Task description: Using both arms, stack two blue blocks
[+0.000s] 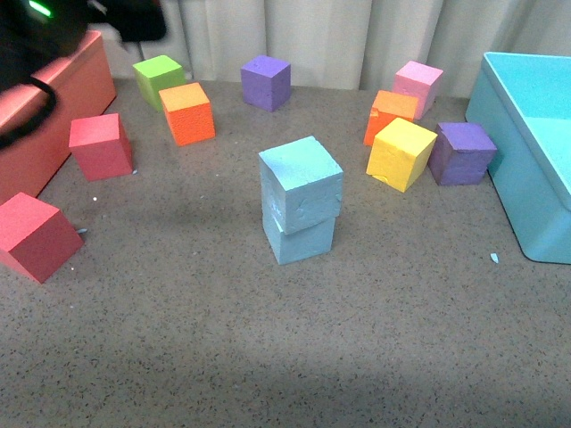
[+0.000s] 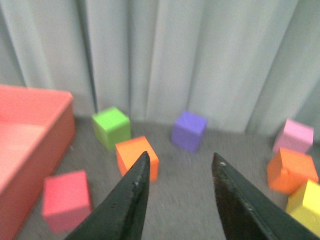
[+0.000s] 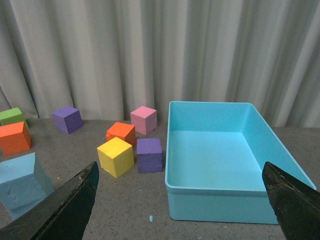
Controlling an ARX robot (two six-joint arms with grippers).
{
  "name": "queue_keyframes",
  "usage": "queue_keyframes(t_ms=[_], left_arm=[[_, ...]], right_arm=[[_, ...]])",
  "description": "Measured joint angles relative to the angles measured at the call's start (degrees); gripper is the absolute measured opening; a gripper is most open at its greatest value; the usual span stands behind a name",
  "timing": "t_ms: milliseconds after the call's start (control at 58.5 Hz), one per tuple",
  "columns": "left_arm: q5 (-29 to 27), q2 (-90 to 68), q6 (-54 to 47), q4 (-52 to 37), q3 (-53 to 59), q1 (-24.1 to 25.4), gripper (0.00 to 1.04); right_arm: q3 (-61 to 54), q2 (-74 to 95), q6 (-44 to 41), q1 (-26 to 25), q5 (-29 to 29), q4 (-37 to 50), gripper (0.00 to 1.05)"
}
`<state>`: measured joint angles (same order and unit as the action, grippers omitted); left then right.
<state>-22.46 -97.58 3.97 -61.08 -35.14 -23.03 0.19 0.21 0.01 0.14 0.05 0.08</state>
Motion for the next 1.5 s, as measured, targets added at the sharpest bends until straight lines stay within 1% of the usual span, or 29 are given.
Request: queue_keyframes(t_ms=[68,154,308,547,684,923,991,1077,1504], left_arm=[[2.23,6.12,-1.92,-5.9,7.5,3.37,0.2],[5.2,8.55,-2.6,-6.43,13.79,5.57,0.04],[9.07,15.5,-3.06,-5.29,20.26,8.83,0.04],[12.79,26.69,-3.32,-0.66,27.02,13.51,0.04],[15.19,33.62,-3.41,3.37,29.73,15.34,0.04],[17.27,44.35,-3.5,11.15,32.57,17.86,0.04],[21.4,47.74,-3.54,13.97,33.22,20.76,0.04],[21.92,51.41,-3.54,17.07,33.77,22.53,0.04],[22.4,69.79,-3.54,33.46,34.03,22.86,0.04]], right_arm=[[0.0,0.0,0.0,0.0,-0.15,0.0,0.95],[0.0,0.0,0.0,0.0,-0.13,0.0,0.95],[0.0,0.0,0.0,0.0,-0.09,0.0,0.95],[0.0,0.0,0.0,0.0,-0.13,0.0,0.95],[0.0,0.0,0.0,0.0,-0.11,0.0,0.95],[0.0,0.0,0.0,0.0,-0.13,0.0,0.95],[0.0,0.0,0.0,0.0,-0.13,0.0,0.95],[0.0,0.0,0.0,0.0,-0.11,0.0,0.95],[0.0,0.0,0.02,0.0,-0.11,0.0,0.95]])
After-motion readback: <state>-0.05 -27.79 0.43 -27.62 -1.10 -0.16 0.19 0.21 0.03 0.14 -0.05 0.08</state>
